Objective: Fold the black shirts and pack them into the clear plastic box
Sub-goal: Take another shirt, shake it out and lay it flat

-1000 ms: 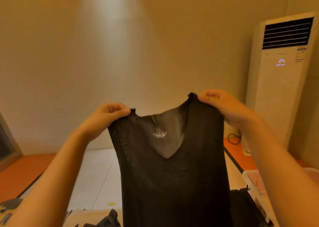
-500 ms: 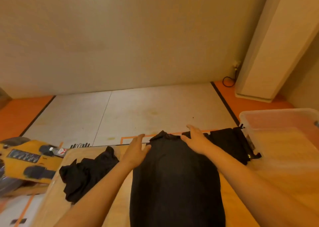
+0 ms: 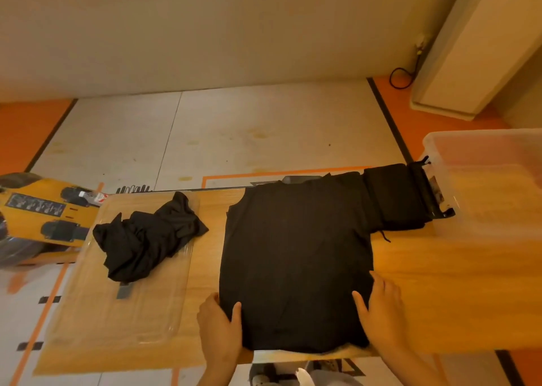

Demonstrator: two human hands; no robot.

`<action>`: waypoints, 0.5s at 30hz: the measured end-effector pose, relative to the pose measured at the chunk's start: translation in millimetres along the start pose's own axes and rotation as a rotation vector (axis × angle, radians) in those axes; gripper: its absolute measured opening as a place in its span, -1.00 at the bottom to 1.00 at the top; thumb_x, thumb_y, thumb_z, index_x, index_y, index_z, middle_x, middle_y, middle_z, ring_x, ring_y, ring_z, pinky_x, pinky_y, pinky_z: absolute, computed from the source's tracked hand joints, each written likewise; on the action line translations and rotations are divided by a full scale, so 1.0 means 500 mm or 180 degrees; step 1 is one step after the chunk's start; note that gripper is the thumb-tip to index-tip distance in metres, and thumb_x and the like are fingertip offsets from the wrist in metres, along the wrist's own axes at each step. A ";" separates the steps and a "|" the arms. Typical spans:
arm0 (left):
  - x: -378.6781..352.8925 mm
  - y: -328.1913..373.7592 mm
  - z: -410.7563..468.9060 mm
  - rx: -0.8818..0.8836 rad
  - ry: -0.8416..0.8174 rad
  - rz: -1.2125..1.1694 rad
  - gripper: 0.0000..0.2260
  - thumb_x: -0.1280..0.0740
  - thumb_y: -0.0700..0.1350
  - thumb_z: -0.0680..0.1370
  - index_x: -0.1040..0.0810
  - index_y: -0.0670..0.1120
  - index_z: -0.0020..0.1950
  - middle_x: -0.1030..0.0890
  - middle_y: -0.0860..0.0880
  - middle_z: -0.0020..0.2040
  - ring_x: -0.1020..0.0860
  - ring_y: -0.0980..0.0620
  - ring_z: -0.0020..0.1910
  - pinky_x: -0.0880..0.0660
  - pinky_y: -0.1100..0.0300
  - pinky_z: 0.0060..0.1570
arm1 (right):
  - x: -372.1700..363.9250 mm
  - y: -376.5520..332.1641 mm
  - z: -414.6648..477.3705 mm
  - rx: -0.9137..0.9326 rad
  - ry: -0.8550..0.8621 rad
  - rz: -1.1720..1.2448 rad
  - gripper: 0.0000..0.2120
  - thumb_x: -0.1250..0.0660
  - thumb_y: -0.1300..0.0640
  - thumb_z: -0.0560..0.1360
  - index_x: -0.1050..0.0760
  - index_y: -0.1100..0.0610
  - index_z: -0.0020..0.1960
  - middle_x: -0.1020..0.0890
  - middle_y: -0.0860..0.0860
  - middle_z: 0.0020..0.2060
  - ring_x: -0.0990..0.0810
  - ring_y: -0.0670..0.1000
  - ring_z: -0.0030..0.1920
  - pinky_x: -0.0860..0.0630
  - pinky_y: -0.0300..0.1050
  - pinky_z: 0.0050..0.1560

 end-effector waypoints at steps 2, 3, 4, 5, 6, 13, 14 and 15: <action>-0.006 -0.009 0.003 0.0146 -0.0110 -0.0076 -0.72 -0.39 -0.06 0.54 -0.45 -0.16 0.16 -0.54 -0.10 0.03 -0.51 -0.09 0.03 -0.52 0.02 0.01 | -0.023 0.030 -0.001 -0.0199 -0.0211 0.0098 -0.53 -0.35 -0.06 0.52 -0.43 0.18 0.31 -0.55 0.11 0.17 -0.50 0.11 0.19 -0.49 -0.04 0.13; -0.011 -0.014 0.003 0.0252 -0.0230 -0.0098 -0.76 -0.38 -0.06 0.55 -0.45 -0.15 0.10 -0.54 -0.08 -0.04 -0.52 -0.06 -0.05 -0.51 0.06 -0.08 | -0.031 0.037 -0.004 -0.0215 -0.0294 0.0144 -0.62 -0.37 -0.04 0.51 -0.48 0.16 0.22 -0.59 0.10 0.08 -0.54 0.11 0.12 -0.51 -0.06 0.02; -0.020 -0.018 0.004 0.0312 -0.0386 -0.0062 -0.80 -0.37 -0.06 0.56 -0.46 -0.15 0.04 -0.54 -0.08 -0.10 -0.52 -0.05 -0.12 -0.49 0.09 -0.14 | -0.035 0.040 -0.007 -0.0217 -0.0345 0.0159 -0.75 -0.38 -0.02 0.51 -0.52 0.13 0.09 -0.60 0.07 -0.04 -0.56 0.09 0.01 -0.49 -0.12 -0.12; -0.027 -0.021 0.005 0.0346 -0.0541 -0.0035 -0.83 -0.36 -0.06 0.57 -0.47 -0.15 -0.04 -0.53 -0.07 -0.16 -0.52 -0.05 -0.16 -0.46 0.11 -0.17 | -0.040 0.042 -0.010 -0.0210 -0.0431 0.0229 -0.85 -0.39 0.01 0.52 -0.51 0.08 -0.07 -0.58 0.04 -0.17 -0.56 0.06 -0.10 -0.41 -0.17 -0.25; -0.034 -0.027 0.010 0.0383 -0.0670 -0.0122 -0.82 -0.36 -0.06 0.57 -0.48 -0.16 -0.12 -0.53 -0.08 -0.21 -0.53 -0.08 -0.16 -0.46 0.09 -0.18 | -0.043 0.044 -0.012 -0.0274 -0.0546 0.0403 -0.82 -0.38 0.04 0.53 -0.44 0.05 -0.18 -0.53 0.00 -0.26 -0.52 0.03 -0.18 -0.34 -0.18 -0.31; 0.024 -0.004 0.015 0.0466 -0.0896 -0.1993 -0.80 -0.24 -0.06 0.63 -0.56 -0.15 0.08 -0.62 -0.10 0.00 -0.58 -0.04 0.02 -0.53 0.09 -0.04 | -0.015 0.052 -0.030 -0.1184 -0.1209 0.3131 -0.87 -0.24 0.06 0.60 -0.48 0.11 0.03 -0.61 0.10 -0.05 -0.60 0.09 -0.02 -0.57 0.01 -0.07; 0.036 -0.002 0.015 0.0491 -0.0851 -0.2072 -0.77 -0.24 -0.04 0.62 -0.56 -0.18 0.10 -0.62 -0.12 0.00 -0.59 -0.06 0.01 -0.54 0.08 -0.06 | -0.007 0.053 -0.034 -0.1226 -0.1218 0.3301 -0.83 -0.26 0.05 0.58 -0.49 0.14 0.08 -0.62 0.11 -0.02 -0.61 0.11 0.02 -0.57 0.03 -0.02; 0.045 -0.005 0.017 0.0529 -0.0807 -0.2110 -0.74 -0.26 -0.02 0.62 -0.55 -0.22 0.08 -0.62 -0.14 -0.01 -0.59 -0.08 -0.01 -0.54 0.07 -0.11 | 0.000 0.054 -0.037 -0.1290 -0.1228 0.3508 -0.79 -0.29 0.06 0.57 -0.51 0.18 0.10 -0.63 0.14 0.01 -0.61 0.13 0.06 -0.57 0.08 0.05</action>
Point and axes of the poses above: each hand's wrist, its own z-axis towards the middle knuckle, its own x-axis out of the back of the hand, y = z × x, the point moved 10 cm from there along z, towards the middle knuckle
